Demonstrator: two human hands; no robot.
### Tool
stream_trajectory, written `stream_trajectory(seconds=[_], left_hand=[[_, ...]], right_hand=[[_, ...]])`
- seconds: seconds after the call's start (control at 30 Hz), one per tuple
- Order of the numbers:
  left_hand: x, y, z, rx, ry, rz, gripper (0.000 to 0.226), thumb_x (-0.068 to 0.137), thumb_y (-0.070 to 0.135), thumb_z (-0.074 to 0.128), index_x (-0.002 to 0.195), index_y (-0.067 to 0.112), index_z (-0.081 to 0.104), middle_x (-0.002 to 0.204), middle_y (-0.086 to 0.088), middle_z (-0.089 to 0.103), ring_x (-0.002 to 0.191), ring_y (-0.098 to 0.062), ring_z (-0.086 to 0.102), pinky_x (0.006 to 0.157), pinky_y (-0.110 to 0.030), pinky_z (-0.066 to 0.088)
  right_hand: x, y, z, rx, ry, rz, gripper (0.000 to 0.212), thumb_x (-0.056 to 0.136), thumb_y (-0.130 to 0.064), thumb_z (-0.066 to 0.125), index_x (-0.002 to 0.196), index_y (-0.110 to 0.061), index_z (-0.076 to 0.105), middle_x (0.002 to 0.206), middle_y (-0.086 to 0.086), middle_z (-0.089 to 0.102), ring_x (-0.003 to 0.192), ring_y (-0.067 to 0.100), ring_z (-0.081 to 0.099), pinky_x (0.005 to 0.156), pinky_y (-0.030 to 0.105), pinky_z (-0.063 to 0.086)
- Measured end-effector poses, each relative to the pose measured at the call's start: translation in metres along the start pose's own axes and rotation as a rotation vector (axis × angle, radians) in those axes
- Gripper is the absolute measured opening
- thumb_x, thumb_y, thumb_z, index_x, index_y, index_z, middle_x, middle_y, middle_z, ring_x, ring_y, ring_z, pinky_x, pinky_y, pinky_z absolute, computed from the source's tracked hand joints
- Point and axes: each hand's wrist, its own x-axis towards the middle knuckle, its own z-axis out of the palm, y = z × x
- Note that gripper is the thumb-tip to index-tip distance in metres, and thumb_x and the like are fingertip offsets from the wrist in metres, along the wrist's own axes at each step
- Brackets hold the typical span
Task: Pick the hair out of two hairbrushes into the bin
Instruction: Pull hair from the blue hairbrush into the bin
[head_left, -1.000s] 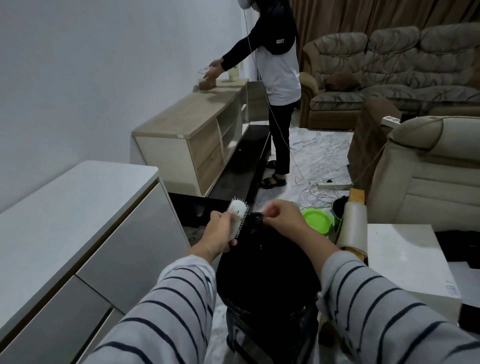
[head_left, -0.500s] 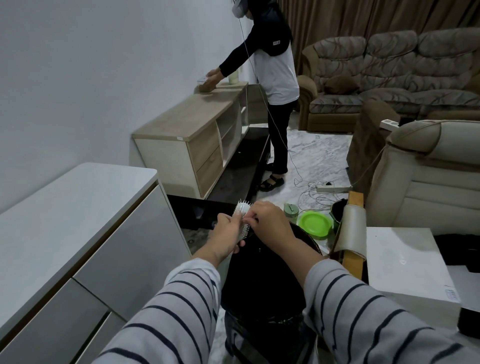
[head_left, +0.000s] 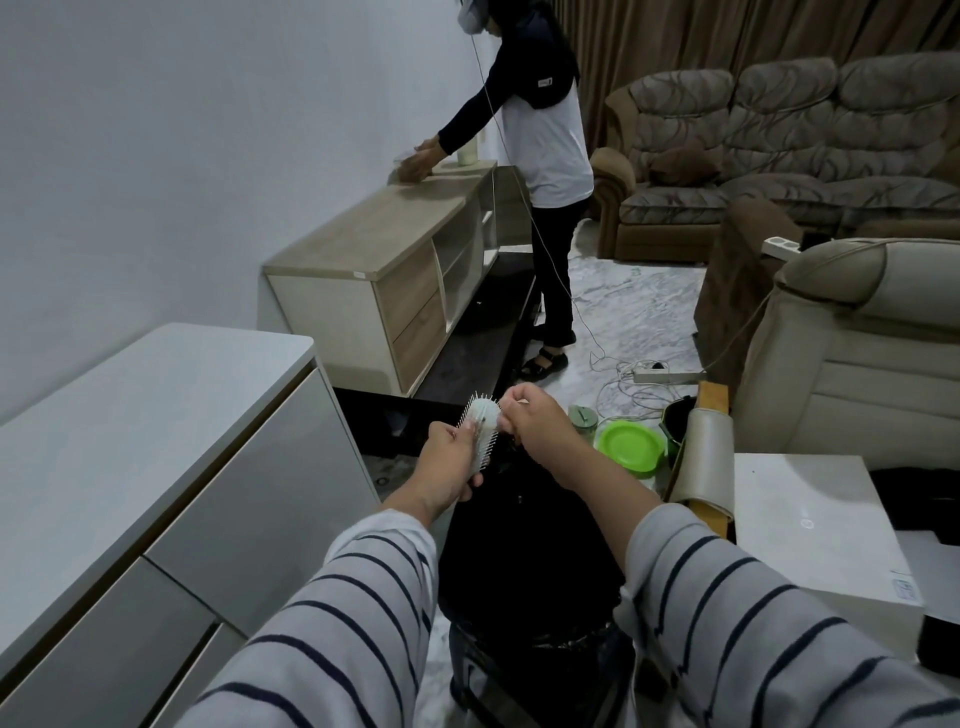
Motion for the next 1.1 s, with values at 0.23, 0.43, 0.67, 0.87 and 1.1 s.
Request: stream_trajectory(seconds=[0.23, 0.43, 0.67, 0.87, 1.1], left_hand=[[0.0, -0.002, 0.002, 0.027, 0.008, 0.023, 0.025, 0.101, 0.036, 0.04, 0.095, 0.013, 0.033, 0.089, -0.019, 0.055, 0.043, -0.015, 0.044, 0.033, -0.016, 0.03], [0.0, -0.003, 0.007, 0.017, 0.029, 0.027, 0.025, 0.101, 0.037, 0.04, 0.084, 0.02, 0.032, 0.091, -0.018, 0.057, 0.043, -0.014, 0.045, 0.033, -0.016, 0.03], [0.002, -0.013, 0.008, -0.032, 0.017, -0.007, 0.028, 0.101, 0.035, 0.041, 0.102, 0.007, 0.041, 0.084, -0.016, 0.054, 0.04, -0.013, 0.042, 0.033, -0.015, 0.027], [-0.004, -0.017, 0.012, -0.07, 0.04, -0.057, 0.021, 0.1, 0.033, 0.042, 0.101, 0.012, 0.039, 0.082, -0.013, 0.054, 0.043, -0.014, 0.043, 0.035, -0.016, 0.027], [-0.013, -0.018, 0.014, -0.024, 0.045, -0.038, 0.02, 0.1, 0.033, 0.04, 0.098, 0.013, 0.04, 0.08, -0.014, 0.056, 0.047, -0.016, 0.044, 0.038, -0.021, 0.029]], right_hand=[[-0.004, 0.02, -0.008, -0.522, 0.008, -0.182, 0.007, 0.094, -0.01, 0.044, 0.089, -0.008, 0.049, 0.076, 0.018, 0.062, 0.07, 0.031, 0.054, 0.065, 0.04, 0.043], [-0.001, 0.022, -0.008, -0.661, 0.015, -0.207, 0.006, 0.094, -0.008, 0.04, 0.091, -0.008, 0.045, 0.082, 0.021, 0.064, 0.077, 0.039, 0.057, 0.066, 0.043, 0.045], [-0.003, 0.03, -0.005, -0.769, 0.008, -0.214, 0.007, 0.094, -0.01, 0.037, 0.089, -0.013, 0.041, 0.081, 0.018, 0.062, 0.075, 0.037, 0.056, 0.065, 0.044, 0.044], [-0.007, 0.043, -0.001, -0.753, 0.046, -0.167, 0.011, 0.092, -0.008, 0.037, 0.086, -0.018, 0.037, 0.077, 0.012, 0.057, 0.069, 0.033, 0.049, 0.062, 0.039, 0.036], [-0.005, 0.044, 0.0, -0.801, 0.035, -0.125, 0.012, 0.093, -0.008, 0.036, 0.086, -0.017, 0.032, 0.078, 0.012, 0.052, 0.075, 0.035, 0.053, 0.062, 0.036, 0.033]])
